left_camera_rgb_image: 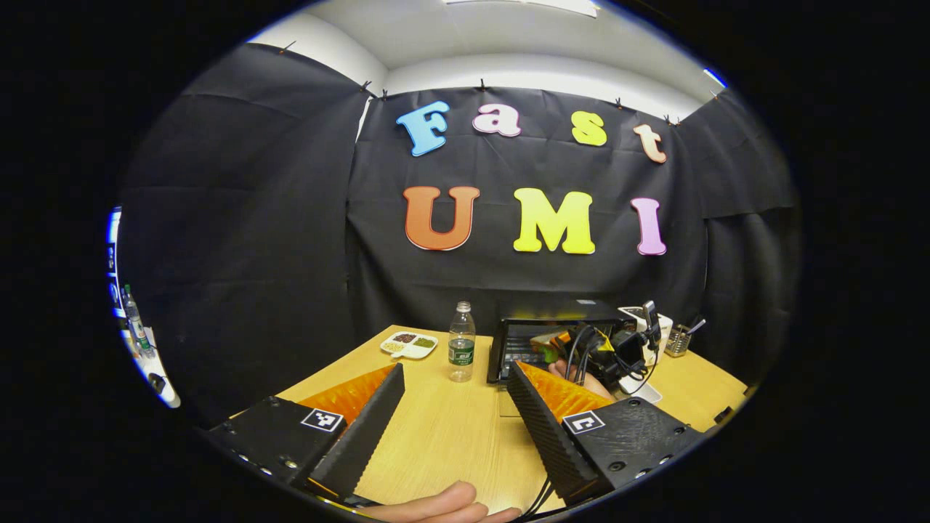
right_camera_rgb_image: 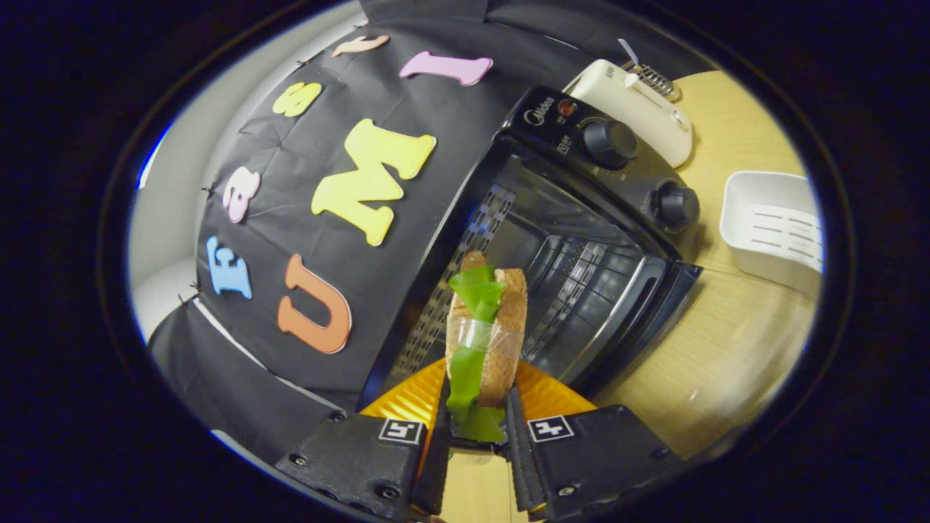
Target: Open the electric oven with the left hand, put the food in, and close the electric oven.
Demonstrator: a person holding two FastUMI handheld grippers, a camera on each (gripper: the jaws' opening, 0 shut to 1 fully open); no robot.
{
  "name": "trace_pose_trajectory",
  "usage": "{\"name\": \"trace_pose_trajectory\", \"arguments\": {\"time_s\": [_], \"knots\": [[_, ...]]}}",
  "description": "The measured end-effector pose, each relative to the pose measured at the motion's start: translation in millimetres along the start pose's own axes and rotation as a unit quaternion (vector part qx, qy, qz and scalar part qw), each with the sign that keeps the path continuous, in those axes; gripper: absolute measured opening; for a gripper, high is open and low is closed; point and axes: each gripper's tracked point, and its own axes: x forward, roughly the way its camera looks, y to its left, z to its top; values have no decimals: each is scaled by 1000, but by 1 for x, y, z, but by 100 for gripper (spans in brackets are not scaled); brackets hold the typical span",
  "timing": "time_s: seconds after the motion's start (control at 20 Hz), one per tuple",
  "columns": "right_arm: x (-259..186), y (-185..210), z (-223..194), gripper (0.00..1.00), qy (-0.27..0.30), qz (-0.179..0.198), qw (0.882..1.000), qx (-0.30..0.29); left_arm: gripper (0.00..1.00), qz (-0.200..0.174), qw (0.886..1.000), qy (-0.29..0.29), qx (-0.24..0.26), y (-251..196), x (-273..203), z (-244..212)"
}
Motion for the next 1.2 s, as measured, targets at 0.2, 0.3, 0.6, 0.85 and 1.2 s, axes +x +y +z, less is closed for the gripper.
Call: {"name": "trace_pose_trajectory", "arguments": {"time_s": [0.2, 0.3, 0.6, 0.85, 1.2], "knots": [[28, -9, -9, 39, -12, -33, 999, 30, 94, 10, 1000, 15, 7, 11, 4, -11], [38, -17, -9, 39, -18, -44, 999, 25, 94, 8, 1000, 22, 3, 12, 7, -15], [47, -30, -13, 32, -13, -61, 998, 3, 94, 5, 999, 35, 0, 11, 14, -25], [45, -27, -13, 46, -9, -66, 997, -32, 94, 10, 999, 41, -4, 13, 16, -29], [44, -27, -12, 70, 34, -102, 965, -238, 94, 29, 999, 43, -2, 19, 14, -30]]}}
